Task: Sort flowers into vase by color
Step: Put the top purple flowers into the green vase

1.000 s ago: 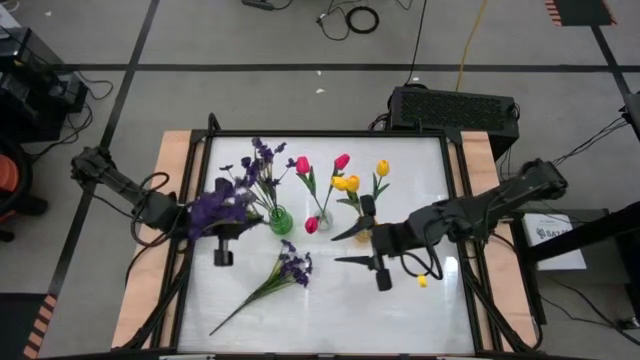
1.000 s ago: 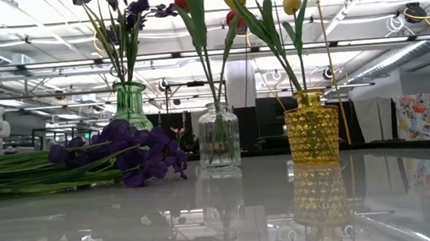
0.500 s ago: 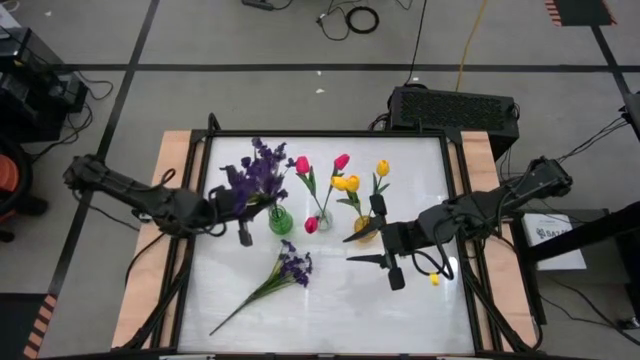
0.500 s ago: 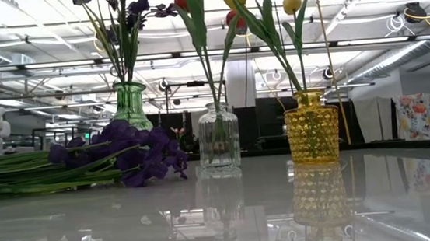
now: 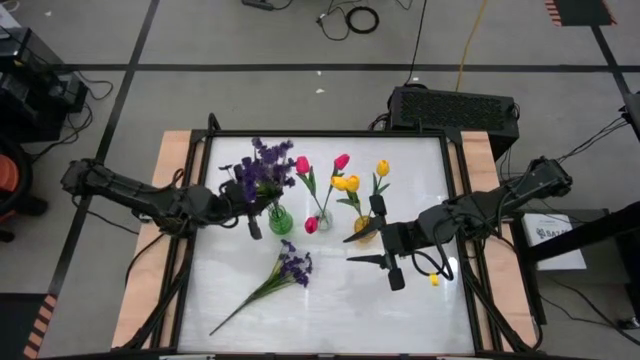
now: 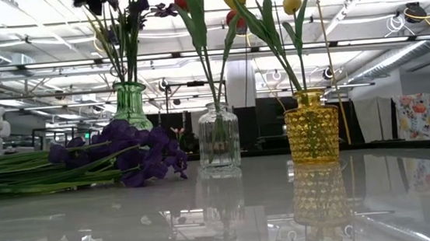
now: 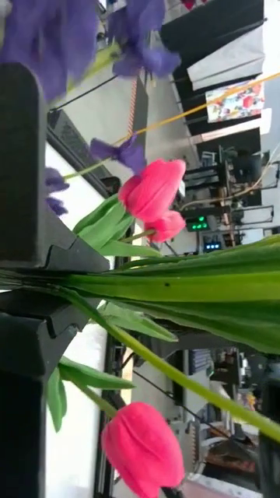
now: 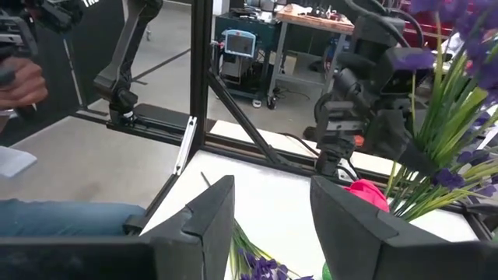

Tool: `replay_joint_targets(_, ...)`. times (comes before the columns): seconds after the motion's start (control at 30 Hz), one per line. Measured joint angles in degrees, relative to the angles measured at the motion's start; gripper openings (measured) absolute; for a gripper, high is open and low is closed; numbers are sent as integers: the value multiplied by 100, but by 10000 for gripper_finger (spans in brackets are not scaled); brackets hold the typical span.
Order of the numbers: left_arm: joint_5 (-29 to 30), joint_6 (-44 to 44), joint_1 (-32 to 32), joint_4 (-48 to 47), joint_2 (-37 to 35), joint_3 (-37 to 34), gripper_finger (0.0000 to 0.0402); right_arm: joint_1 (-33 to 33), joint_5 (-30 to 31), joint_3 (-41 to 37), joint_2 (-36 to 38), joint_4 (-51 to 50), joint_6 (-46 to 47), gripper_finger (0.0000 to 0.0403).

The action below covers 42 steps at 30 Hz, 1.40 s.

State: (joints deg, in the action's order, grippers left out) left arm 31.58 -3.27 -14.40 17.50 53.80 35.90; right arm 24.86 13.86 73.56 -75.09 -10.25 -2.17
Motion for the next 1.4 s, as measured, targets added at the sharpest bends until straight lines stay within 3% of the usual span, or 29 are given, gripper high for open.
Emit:
replay_joint_targets(0.53,8,302,115,-64,476,4,29,-2,-23,0,0,3,-13,160)
replay_joint_targets(0.97,11,457,110,-607,444,17,130,0,-21,0,-2,3,-22,160)
replay_joint_targets(1.27,64,737,86,-1522,420,269,255,-2,-21,0,-2,-12,-20,160)
replay_joint_targets(1.4,284,856,-32,-2304,226,450,290,0,-23,0,-2,-92,-4,160)
